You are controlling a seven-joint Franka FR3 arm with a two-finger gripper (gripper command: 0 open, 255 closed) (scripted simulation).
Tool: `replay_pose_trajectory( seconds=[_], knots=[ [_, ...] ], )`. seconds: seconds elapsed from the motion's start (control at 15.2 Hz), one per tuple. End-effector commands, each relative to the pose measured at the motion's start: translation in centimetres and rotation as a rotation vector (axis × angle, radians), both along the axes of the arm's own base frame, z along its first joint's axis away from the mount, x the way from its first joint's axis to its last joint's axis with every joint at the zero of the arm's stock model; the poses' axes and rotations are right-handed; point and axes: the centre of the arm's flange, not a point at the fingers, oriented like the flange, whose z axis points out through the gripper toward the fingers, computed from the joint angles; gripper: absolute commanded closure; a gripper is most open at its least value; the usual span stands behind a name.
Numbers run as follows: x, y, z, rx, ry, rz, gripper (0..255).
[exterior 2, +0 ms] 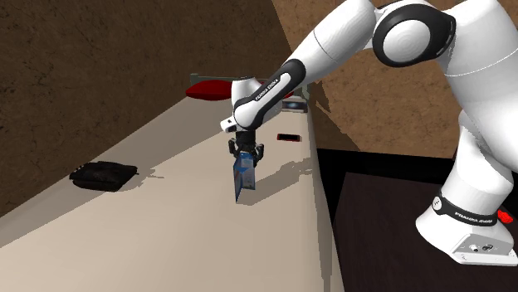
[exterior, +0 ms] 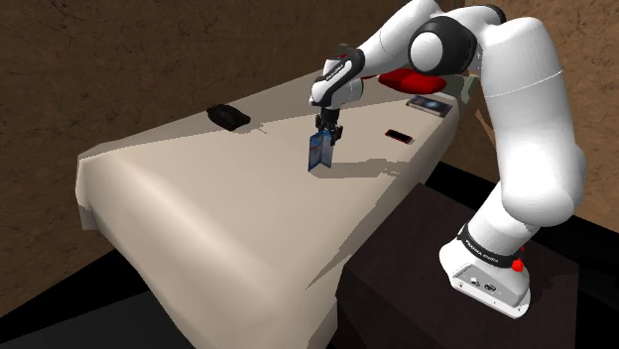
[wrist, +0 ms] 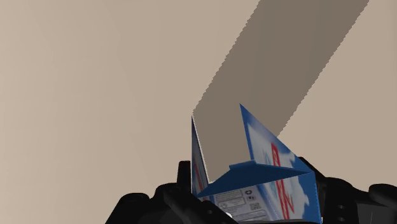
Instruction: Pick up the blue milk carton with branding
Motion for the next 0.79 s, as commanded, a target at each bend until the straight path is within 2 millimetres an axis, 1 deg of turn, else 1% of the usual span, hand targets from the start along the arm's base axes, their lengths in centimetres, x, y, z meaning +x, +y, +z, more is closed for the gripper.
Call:
replay_pose_trajectory(
  seconds=[0.0,0.26,0.73],
  knots=[
    [0.0,0.2,-0.1,0.001,0.001,0.001,255],
    [0.0,0.2,-0.1,0.001,0.001,0.001,255],
    [0.0,0.2,3.6,0.001,0.001,0.001,255]
  ],
)
